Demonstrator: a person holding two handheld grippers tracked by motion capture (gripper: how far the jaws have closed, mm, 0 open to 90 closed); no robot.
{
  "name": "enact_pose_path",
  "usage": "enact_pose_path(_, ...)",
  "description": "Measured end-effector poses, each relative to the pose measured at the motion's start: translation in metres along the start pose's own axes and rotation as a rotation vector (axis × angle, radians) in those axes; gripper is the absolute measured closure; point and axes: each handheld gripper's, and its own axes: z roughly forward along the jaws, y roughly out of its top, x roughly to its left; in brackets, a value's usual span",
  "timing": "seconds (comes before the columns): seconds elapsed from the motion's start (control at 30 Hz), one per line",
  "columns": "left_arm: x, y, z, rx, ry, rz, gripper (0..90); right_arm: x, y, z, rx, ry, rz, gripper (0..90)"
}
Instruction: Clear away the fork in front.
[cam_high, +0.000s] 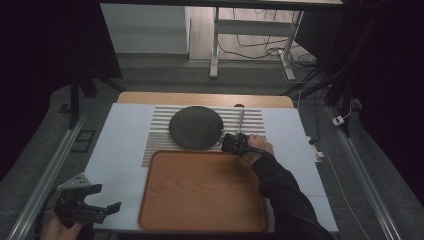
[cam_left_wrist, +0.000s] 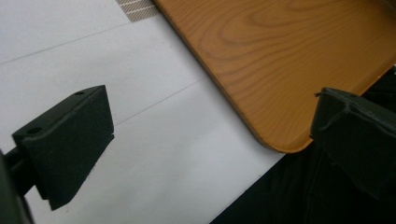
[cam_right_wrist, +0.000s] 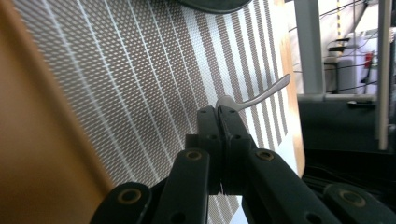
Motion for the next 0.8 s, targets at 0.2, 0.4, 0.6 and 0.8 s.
enact_pose_path(0.2,-0.003,0.001,-0.001,-0.020,-0.003,0.009,0.0,-0.004,-0.010,-0.022,-0.042,0.043,0.090,89.3)
enact_pose_path(0.4,-0.004,0.003,-0.001,-0.038,-0.017,0.013,0.0,-0.006,-0.019,-0.041,-0.103,0.099,0.187,89.3)
enact_pose_path(0.6,-0.006,0.006,0.000,-0.039,-0.041,0.030,0.0,-0.008,-0.030,-0.062,-0.170,0.154,0.283,89.3)
enact_pose_path(0.8,-0.007,0.008,0.004,-0.037,-0.083,0.055,0.0,-0.008,-0.042,-0.078,-0.234,0.220,0.366,89.3)
